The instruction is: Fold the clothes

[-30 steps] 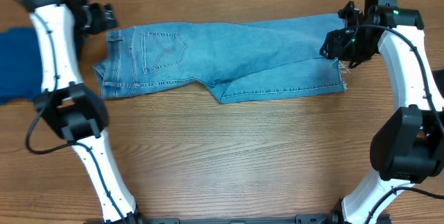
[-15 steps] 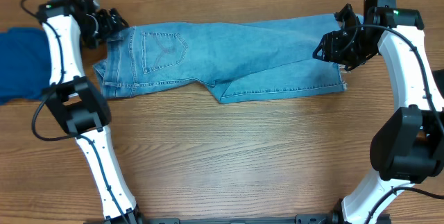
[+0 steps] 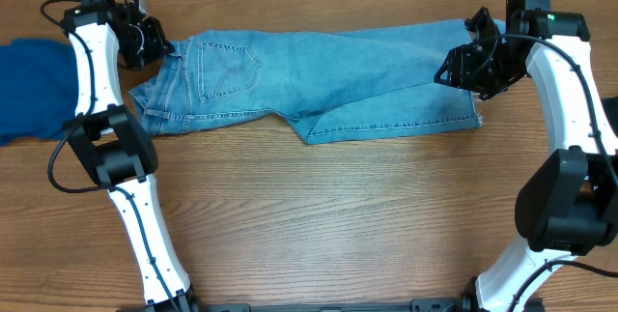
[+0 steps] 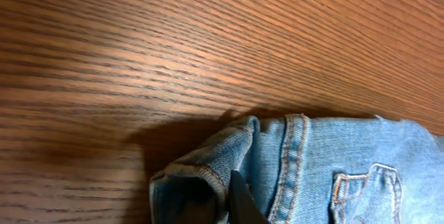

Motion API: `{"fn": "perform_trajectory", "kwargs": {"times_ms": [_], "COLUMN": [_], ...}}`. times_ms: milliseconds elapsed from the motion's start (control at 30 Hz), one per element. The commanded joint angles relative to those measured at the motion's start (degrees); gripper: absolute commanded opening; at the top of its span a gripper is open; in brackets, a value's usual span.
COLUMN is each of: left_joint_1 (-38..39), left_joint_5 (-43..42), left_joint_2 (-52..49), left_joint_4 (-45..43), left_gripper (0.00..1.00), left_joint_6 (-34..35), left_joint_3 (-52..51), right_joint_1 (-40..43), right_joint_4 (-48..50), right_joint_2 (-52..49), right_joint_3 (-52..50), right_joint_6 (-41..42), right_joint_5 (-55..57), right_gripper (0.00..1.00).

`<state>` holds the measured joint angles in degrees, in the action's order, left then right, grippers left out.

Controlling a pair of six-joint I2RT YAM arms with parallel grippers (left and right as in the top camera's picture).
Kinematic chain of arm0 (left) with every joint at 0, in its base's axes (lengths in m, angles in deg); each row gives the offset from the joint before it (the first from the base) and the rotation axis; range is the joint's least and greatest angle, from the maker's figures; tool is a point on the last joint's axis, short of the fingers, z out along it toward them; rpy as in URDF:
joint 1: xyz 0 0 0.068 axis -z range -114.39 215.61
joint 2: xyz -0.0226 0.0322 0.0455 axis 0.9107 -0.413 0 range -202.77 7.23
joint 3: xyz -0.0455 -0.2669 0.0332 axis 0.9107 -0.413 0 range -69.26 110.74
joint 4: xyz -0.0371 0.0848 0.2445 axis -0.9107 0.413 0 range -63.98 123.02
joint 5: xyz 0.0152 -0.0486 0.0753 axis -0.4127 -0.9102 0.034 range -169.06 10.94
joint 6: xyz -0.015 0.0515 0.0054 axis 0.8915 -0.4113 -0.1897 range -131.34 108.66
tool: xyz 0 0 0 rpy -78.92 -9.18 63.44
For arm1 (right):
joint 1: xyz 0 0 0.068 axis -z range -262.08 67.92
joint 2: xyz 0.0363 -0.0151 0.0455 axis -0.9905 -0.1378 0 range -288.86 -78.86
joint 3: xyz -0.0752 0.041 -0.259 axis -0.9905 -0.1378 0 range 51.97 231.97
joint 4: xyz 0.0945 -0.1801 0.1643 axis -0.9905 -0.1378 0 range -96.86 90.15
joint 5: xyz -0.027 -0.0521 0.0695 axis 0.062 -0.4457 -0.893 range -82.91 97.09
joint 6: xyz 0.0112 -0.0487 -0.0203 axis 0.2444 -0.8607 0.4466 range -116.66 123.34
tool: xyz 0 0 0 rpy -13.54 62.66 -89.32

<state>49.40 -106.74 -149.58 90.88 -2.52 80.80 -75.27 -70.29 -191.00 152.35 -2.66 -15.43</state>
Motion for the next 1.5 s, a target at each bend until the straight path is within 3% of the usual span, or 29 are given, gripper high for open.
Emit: {"fn": "perform_trajectory", "kwargs": {"times_ms": [0,267,400,667,900,1033,1233,1467], "left_joint_1": [0.5,2.7,5.9,14.4,24.0,29.4,33.8,33.0], "left_joint_5": [-2.7,-1.8,-1.7,1.8,24.2,30.5,35.7,35.8], "left_joint_2": [8.8,21.0,25.3,28.0,36.1,43.6,53.8,56.1], "left_joint_4": [3.4,19.7,32.0,32.0,32.0,32.0,32.0,32.0], "left_gripper": [0.04,0.04,0.04,0.04,0.04,0.04,0.04,0.04], "left_joint_6": [-3.1,-8.6,-11.6,-8.8,-5.0,-2.8,2.5,6.1], "left_joint_3": [1.0,1.0,0.9,-0.2,-0.2,-1.8,-21.1,-48.1], "right_joint_1": [0.0,0.0,0.0,0.0,0.0,0.0,0.0,0.0], "right_joint_4": [0.1,0.7,0.5,-1.1,-1.2,-1.3,-1.3,-1.3], "right_joint_2": [1.0,1.0,1.0,1.0,2.4,3.4,3.9,3.9], "right_joint_3": [0.0,0.0,0.0,0.2,0.6,0.6,0.6,0.6], "right_joint_6": [0.2,0.0,0.0,-0.4,-0.4,-0.4,-0.4,-0.4], "right_joint_5": [-0.7,-0.5,0.9,3.6,3.6,3.6,3.6,3.6], "right_gripper": [0.55,0.56,0.55,0.55,0.55,0.55,0.55,0.55]}}
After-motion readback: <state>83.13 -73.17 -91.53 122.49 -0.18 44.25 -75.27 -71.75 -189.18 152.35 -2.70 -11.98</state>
